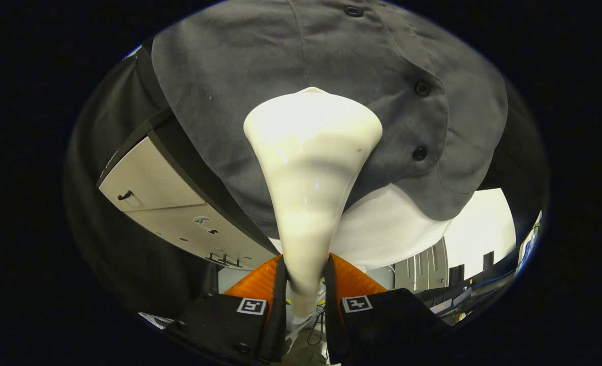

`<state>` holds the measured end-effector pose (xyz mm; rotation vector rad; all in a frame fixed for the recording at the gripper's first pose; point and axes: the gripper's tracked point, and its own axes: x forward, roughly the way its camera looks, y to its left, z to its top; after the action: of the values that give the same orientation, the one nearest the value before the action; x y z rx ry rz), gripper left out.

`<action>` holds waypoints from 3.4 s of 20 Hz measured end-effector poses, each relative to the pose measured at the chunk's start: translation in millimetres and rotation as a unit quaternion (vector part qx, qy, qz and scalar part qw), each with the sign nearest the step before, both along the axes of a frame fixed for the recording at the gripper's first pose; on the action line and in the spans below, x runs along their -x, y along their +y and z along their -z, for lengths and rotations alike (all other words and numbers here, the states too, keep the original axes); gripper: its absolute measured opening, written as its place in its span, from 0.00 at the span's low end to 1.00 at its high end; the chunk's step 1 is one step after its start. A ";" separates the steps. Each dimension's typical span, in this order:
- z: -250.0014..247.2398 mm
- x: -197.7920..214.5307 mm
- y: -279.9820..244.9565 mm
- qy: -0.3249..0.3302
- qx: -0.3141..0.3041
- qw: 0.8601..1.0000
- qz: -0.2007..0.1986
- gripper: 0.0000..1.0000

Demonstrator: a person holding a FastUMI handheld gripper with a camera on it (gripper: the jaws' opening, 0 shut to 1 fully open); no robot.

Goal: Iron the clothes twice with a garment steamer, once on the left side and once on the right side.

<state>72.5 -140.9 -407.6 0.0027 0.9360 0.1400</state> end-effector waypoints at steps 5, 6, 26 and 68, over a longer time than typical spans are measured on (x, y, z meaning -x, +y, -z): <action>19.9 9.7 -1.8 0.019 0.003 1.000 -0.005 0.40; 20.4 11.0 -2.7 0.022 0.003 1.000 -0.006 0.40; -215.2 -11.1 -20.2 -0.167 -0.026 0.986 -0.003 0.40; -248.8 -50.9 -124.5 -0.189 -0.006 0.979 0.081 0.40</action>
<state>123.4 -265.3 -158.8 0.0611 0.5525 -0.0060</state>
